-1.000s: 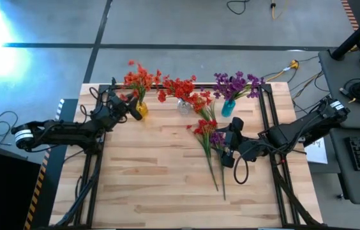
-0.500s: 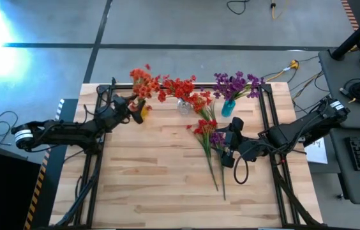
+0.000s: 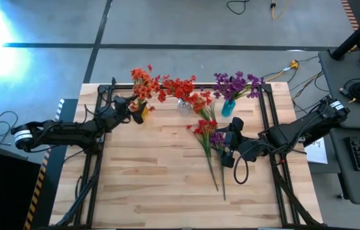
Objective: Sort flowers into vase by color
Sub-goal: Put the orange flowers into the yellow vase
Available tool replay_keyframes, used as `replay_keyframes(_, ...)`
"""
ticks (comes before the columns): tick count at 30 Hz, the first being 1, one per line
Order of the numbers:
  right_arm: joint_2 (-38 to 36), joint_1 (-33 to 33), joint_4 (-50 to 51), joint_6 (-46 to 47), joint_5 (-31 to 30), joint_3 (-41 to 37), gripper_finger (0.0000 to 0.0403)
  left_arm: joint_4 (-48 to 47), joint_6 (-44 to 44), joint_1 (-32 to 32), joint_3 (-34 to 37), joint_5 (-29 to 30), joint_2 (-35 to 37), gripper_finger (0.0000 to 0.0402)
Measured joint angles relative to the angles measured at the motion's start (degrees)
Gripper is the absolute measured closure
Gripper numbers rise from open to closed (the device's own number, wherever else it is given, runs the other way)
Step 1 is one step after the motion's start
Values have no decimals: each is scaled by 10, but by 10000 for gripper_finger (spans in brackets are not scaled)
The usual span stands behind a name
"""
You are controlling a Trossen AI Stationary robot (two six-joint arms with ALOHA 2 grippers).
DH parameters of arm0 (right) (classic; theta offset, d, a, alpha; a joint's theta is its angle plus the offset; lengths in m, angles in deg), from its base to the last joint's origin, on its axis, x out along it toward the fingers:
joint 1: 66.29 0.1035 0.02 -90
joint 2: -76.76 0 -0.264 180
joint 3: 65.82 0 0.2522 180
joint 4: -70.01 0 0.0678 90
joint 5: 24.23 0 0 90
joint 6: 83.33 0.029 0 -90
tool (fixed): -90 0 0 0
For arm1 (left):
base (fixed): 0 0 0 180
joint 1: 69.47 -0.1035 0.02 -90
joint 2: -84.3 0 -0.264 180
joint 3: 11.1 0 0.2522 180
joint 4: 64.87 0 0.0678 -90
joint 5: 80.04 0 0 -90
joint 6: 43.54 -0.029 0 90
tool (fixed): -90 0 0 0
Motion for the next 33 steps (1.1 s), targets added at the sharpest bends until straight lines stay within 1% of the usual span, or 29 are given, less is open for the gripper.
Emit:
replay_keyframes(4,0,0,3,10,1,0,74,-38,20,4,0,-34,16,93)
replay_keyframes(8,0,0,3,10,2,0,74,-100,41,7,0,-77,41,92)
replay_keyframes(12,0,0,2,10,2,0,74,-177,75,7,0,-88,68,92)
replay_keyframes(15,0,0,2,10,2,0,74,-210,91,7,0,-112,88,92)
replay_keyframes(20,0,0,1,11,2,0,74,-220,93,7,0,-119,119,92)
replay_keyframes(33,0,0,0,16,5,0,74,-228,94,7,0,-111,175,92)
